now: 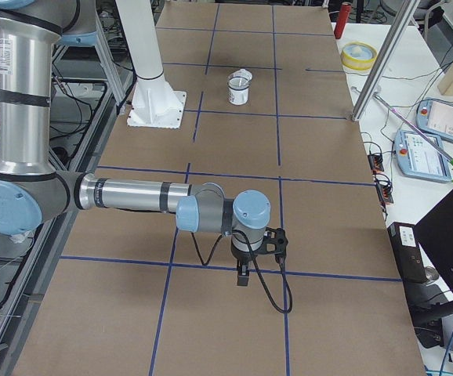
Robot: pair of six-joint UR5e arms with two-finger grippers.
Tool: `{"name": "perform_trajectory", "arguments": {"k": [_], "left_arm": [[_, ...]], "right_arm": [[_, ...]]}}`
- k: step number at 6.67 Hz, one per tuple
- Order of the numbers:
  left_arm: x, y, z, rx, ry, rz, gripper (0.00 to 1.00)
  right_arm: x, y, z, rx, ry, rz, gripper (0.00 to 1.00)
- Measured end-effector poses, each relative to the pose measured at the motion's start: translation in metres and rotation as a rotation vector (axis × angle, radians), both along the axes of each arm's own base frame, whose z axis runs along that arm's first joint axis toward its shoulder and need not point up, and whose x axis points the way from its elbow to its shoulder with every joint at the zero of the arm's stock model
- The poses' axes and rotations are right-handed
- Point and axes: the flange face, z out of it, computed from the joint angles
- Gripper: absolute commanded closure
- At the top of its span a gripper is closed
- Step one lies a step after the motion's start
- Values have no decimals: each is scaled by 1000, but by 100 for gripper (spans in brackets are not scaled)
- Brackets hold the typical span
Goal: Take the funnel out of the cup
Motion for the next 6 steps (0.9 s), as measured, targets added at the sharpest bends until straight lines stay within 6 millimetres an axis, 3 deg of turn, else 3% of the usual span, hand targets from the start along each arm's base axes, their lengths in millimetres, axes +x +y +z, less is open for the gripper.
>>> {"name": "perform_trajectory", "arguments": {"k": [1, 3, 4, 6], "left_arm": [[-1, -17, -39, 61, 17, -46, 0], [2, -24, -87, 159, 94, -167, 0], [30, -24, -106, 199, 166, -153, 0], [151, -29, -151, 29, 303, -107, 0]], "right_arm": [[0, 0, 0, 0, 0, 0, 0], [0, 0, 0, 0, 0, 0, 0], [0, 0, 0, 0, 0, 0, 0], [0, 0, 0, 0, 0, 0, 0]]}}
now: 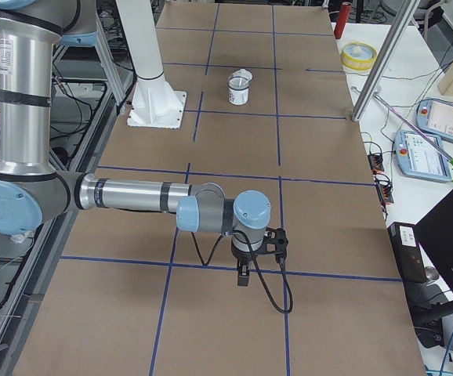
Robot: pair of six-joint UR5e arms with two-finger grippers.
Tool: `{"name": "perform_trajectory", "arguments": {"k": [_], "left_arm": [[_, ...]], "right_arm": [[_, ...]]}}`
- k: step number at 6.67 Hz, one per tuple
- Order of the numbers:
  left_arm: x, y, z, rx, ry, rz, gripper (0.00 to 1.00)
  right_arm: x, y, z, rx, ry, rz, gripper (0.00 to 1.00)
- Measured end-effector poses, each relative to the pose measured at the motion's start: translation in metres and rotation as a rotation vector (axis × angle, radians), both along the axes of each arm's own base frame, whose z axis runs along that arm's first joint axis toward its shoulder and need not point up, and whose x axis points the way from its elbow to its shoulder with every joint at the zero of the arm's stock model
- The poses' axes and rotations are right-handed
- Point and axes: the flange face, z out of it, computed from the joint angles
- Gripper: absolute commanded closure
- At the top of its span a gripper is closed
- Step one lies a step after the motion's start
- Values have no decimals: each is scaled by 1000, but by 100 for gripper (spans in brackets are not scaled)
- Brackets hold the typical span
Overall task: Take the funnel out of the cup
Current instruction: 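Move the left gripper over the clear funnel in the white mug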
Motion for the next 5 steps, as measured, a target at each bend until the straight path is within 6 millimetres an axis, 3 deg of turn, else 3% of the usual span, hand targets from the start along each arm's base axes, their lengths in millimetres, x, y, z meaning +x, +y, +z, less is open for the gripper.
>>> {"name": "perform_trajectory", "arguments": {"k": [1, 3, 4, 5], "left_arm": [[73, 3, -36, -150, 50, -42, 0], [207, 30, -111, -363, 32, -87, 0], [271, 52, -156, -464, -34, -87, 0], [323, 79, -186, -533, -76, -97, 0]], "right_arm": [[0, 0, 0, 0, 0, 0, 0], [0, 0, 0, 0, 0, 0, 0], [0, 0, 0, 0, 0, 0, 0], [0, 0, 0, 1, 0, 0, 0]]}}
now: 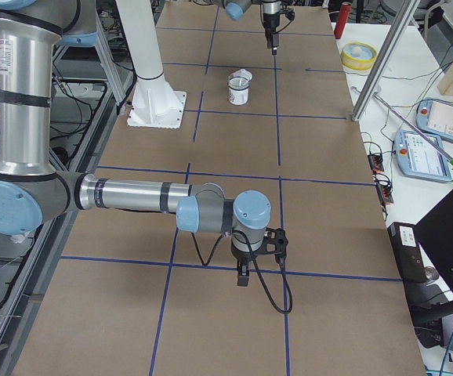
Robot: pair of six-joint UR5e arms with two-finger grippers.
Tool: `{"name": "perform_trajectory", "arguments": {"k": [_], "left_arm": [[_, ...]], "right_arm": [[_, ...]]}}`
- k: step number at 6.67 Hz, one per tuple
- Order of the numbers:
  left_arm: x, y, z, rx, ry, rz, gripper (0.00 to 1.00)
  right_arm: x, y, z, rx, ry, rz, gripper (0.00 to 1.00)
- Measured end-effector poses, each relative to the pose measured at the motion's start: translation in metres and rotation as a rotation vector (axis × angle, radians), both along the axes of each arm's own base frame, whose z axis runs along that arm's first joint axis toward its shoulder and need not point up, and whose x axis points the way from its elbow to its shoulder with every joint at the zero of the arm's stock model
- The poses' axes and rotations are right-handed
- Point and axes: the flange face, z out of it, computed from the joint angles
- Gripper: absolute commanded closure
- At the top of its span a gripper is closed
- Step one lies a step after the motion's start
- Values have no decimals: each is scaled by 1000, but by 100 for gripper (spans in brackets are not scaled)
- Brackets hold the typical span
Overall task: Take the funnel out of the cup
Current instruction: 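Move the left gripper over the clear funnel in the white mug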
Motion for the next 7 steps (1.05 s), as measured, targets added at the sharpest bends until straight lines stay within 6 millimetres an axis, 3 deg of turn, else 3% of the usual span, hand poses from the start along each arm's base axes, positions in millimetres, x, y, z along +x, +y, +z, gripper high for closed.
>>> {"name": "perform_trajectory", "arguments": {"k": [1, 3, 5, 6, 7], "left_arm": [[44, 22, -17, -55, -25, -13, 0], [102, 39, -25, -102, -69, -16, 0], [133, 55, -20, -106, -101, 5, 7], [138, 60, -19, -104, -105, 14, 10], [140, 62, -19, -102, -104, 18, 23]], "right_arm": [[0, 0, 0, 0, 0, 0, 0], [0, 0, 0, 0, 0, 0, 0], [0, 0, 0, 0, 0, 0, 0], [0, 0, 0, 0, 0, 0, 0], [0, 0, 0, 0, 0, 0, 0]]}}
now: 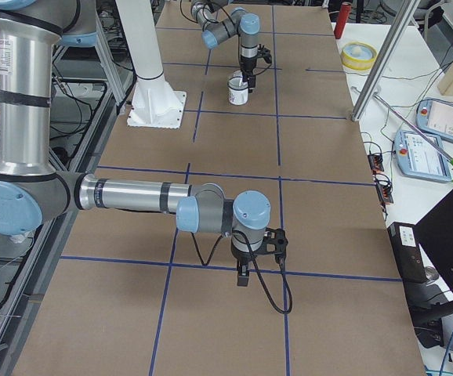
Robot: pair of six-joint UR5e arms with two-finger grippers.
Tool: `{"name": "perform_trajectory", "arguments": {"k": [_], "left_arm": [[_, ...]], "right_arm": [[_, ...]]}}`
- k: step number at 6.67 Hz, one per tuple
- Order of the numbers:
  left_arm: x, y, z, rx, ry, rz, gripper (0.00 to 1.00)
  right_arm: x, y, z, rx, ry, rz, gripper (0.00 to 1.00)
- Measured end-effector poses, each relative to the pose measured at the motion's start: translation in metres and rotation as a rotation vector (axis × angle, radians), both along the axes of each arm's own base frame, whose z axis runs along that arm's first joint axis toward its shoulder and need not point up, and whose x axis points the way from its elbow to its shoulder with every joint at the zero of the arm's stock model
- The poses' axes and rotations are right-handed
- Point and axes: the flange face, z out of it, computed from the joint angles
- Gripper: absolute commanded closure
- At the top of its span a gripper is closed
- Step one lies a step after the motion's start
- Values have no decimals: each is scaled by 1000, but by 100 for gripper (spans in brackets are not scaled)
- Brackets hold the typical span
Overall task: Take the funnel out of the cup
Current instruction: 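Move the left gripper over the clear funnel in the white mug, then grasp the clear funnel with the left gripper and lift it out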
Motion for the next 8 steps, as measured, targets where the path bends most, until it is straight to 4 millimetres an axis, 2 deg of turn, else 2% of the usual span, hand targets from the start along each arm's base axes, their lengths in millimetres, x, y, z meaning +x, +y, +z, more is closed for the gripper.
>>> {"name": "perform_trajectory", "arguments": {"k": [1, 2, 3, 6, 8], "left_arm": [[0, 1, 0, 1, 0, 2, 49], [0, 1, 1, 0, -1, 3, 88], [-1, 2, 1, -3, -7, 5, 100], [-15, 10, -6, -8, -47, 24, 100], [-49, 28, -31, 25, -50, 56, 100]], "right_arm": [[0, 0, 0, 0, 0, 0, 0], [0, 0, 0, 0, 0, 0, 0], [0, 0, 0, 0, 0, 0, 0], [0, 0, 0, 0, 0, 0, 0], [0, 0, 0, 0, 0, 0, 0]]}}
